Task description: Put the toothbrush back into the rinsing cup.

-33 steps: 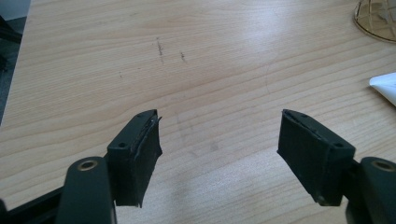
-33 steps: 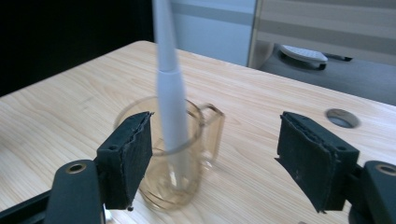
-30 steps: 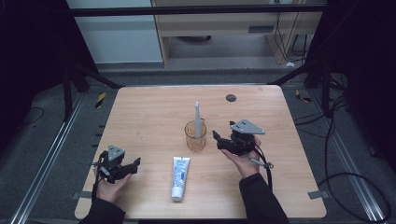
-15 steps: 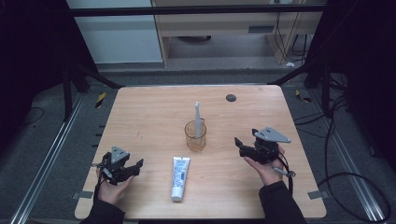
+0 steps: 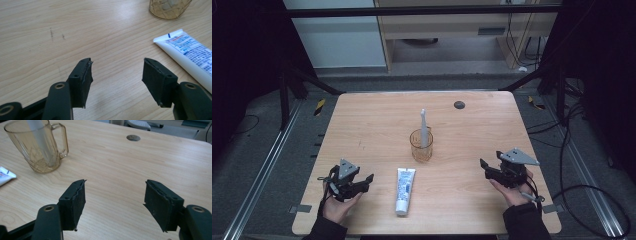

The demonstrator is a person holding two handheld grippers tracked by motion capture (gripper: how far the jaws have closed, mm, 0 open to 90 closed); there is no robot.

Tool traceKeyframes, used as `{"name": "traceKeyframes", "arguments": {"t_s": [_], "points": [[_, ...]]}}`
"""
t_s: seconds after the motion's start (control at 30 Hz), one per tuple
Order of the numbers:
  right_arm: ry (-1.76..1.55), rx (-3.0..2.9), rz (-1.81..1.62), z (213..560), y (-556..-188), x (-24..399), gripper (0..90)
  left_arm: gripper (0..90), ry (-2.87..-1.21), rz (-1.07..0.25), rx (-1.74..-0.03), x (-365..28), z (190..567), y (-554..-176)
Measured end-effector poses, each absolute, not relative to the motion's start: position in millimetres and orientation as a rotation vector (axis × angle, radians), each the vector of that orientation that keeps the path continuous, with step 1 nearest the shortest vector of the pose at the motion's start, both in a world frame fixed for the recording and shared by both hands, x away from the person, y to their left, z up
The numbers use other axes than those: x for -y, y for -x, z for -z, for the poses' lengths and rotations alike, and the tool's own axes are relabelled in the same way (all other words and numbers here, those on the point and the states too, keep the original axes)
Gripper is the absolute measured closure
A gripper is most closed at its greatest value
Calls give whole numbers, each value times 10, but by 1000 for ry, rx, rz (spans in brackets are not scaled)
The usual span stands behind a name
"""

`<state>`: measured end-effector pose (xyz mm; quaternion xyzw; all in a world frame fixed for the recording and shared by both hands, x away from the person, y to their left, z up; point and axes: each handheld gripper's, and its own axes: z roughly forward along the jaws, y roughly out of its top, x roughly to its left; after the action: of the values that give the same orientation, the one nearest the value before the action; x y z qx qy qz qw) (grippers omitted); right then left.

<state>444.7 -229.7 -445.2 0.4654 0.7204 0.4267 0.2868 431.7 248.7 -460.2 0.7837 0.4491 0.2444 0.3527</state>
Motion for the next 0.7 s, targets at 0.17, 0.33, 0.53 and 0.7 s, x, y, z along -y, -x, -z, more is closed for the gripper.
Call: {"name": "traceKeyframes", "arguments": {"t_s": [0.17, 0.33, 0.53, 0.7], "points": [[-1254, -1948, -1109, 4522, -4424, 2314, 355, 431, -2030, -626, -1139, -2409, 4589, -4284], [-1262, -1957, -1104, 4554, -4402, 2329, 356, 488, -2031, -551, -1129, -2308, 4579, -4255], [-1265, -1977, -1088, 4620, -4357, 2345, 352, 635, -2008, -474, -1113, -2176, 4564, -4208], [-1275, -1980, -1084, 4644, -4352, 2352, 346, 733, -2001, -450, -1071, -2062, 4522, -4153]]}}
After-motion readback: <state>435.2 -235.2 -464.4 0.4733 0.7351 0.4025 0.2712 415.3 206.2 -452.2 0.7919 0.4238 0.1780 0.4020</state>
